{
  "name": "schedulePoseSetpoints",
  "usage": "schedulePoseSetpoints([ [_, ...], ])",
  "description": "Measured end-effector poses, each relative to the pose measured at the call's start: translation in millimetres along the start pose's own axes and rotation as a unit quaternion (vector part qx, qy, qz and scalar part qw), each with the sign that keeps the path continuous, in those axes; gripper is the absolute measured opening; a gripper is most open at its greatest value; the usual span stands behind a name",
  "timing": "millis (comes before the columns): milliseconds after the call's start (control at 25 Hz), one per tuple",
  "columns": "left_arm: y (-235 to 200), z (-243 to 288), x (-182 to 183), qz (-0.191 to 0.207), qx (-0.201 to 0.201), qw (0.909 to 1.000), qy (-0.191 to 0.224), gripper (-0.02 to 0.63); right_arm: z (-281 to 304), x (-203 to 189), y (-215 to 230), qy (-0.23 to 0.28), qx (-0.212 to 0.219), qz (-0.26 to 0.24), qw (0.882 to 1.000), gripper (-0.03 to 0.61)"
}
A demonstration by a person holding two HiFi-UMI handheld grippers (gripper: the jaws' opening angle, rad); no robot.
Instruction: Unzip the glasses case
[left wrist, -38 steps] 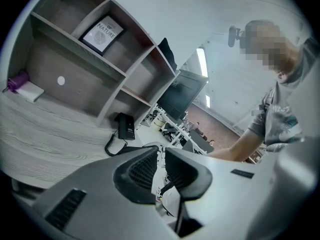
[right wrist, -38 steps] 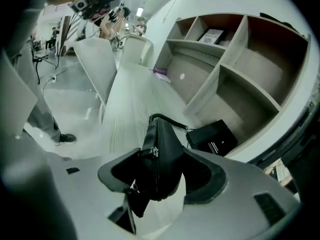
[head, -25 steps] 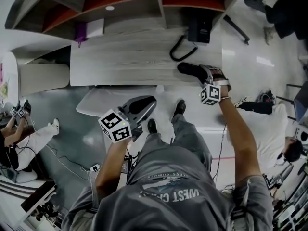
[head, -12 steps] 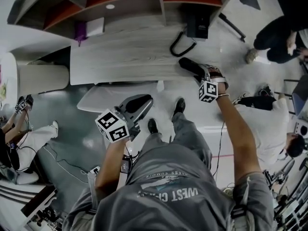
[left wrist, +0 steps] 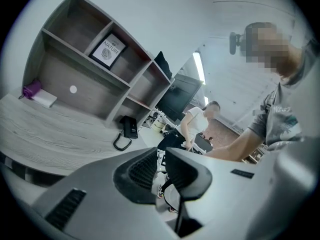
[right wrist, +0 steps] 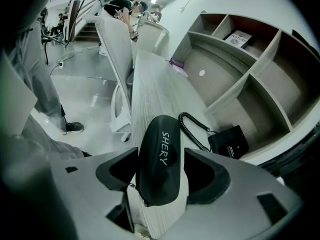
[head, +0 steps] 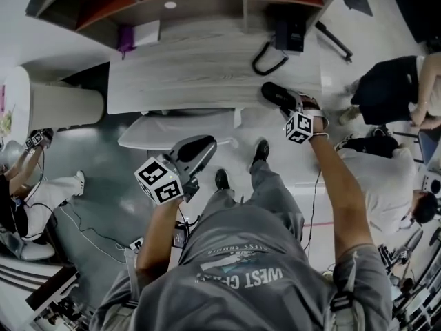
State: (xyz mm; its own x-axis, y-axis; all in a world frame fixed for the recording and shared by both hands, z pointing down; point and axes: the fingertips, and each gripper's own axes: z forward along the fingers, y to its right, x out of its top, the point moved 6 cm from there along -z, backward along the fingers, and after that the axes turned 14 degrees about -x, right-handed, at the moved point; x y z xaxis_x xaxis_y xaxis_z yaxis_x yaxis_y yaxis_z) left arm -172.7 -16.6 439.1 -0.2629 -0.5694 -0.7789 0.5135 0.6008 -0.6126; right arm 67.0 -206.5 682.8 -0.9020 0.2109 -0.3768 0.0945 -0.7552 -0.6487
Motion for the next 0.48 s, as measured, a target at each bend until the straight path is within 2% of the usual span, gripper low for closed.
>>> schedulePoseSetpoints([
  [280,11,-29,5,0.016,0.000,0.9999,0.004,0.031,-8,18,-2,-0.016,-0.014,0.014,1.000,0.282],
  [480,26,-46,10,0.035,-0.009,0.9993,0.013,0.031,-43,45,13,0.003,-0.050,0.064,0.997,0.275],
])
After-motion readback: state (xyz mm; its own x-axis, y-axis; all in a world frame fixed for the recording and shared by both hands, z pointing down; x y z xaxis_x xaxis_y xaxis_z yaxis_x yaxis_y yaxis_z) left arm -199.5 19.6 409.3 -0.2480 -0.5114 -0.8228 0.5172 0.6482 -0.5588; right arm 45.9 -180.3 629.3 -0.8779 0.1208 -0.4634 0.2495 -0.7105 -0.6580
